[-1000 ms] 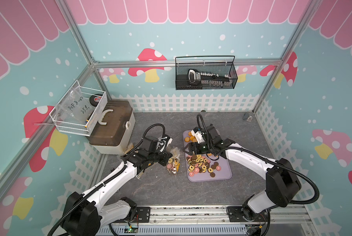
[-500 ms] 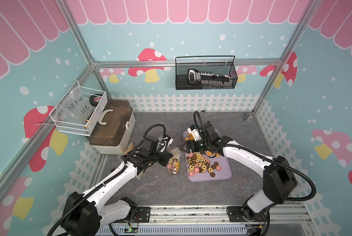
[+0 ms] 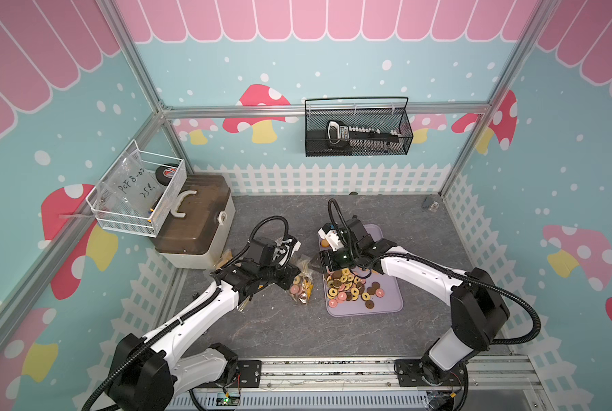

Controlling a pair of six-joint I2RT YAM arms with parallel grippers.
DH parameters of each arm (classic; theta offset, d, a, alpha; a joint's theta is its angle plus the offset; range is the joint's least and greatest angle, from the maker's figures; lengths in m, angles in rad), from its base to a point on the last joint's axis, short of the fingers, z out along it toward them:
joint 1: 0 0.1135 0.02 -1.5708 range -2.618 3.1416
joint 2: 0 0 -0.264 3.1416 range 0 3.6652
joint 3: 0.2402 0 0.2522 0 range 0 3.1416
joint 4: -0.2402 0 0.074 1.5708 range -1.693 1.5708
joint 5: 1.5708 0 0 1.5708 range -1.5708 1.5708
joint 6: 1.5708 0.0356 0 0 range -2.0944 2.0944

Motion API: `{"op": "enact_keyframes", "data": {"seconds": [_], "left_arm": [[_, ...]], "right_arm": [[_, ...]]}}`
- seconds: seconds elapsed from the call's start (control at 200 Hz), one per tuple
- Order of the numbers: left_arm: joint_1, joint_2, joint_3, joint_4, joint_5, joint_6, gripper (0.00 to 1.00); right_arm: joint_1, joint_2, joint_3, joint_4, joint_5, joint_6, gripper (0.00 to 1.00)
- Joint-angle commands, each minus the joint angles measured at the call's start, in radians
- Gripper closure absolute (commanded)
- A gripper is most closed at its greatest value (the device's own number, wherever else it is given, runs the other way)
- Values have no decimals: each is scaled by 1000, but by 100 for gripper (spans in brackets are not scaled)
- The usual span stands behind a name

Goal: Pour cookies out of the ziploc bag
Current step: Open the ziploc bag at the center of the board.

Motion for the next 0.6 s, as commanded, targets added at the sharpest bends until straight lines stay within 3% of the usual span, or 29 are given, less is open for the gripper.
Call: {"op": "enact_keyframes", "data": {"seconds": [0.0,0.355,0.595], "left_arm": [[-37,-11,2,22,-26,4,100],[-215,-64,-106,131,-188,-77,100],[-257,-70,-152,148,-255,-102,100]], "right_arm": [[6,-17,0,-37,-24,-37,23],[8,-85,-118,-91,-6,-32,26],[12,-103,-180,-64,-49,-2,51]]}}
